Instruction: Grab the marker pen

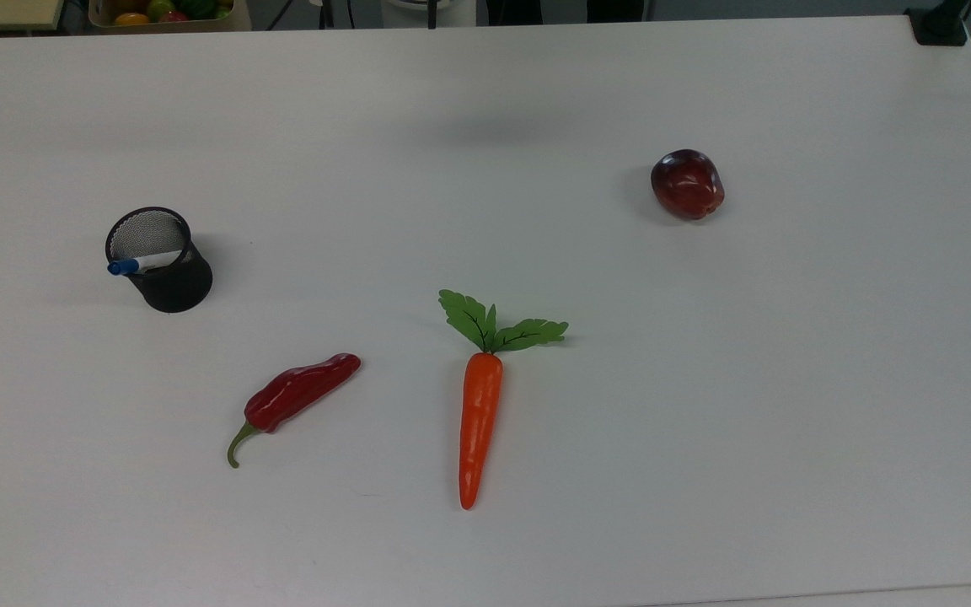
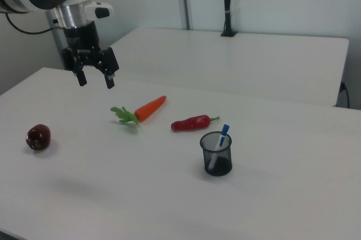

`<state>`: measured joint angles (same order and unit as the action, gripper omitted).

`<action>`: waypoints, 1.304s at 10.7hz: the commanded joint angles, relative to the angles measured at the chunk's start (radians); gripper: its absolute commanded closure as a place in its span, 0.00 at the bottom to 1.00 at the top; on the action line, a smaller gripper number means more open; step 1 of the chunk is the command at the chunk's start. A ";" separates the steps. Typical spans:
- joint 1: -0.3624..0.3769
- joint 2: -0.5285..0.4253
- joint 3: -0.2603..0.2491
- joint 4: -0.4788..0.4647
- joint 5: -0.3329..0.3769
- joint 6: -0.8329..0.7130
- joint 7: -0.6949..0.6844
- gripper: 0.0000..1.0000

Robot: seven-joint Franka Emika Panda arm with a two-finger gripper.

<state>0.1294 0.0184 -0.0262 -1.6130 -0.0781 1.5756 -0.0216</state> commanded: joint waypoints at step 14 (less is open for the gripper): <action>-0.319 0.133 -0.011 -0.018 0.006 0.389 -0.031 0.00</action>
<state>-0.1468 0.0873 -0.0351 -1.6198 -0.0784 1.8399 -0.0446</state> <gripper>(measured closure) 0.000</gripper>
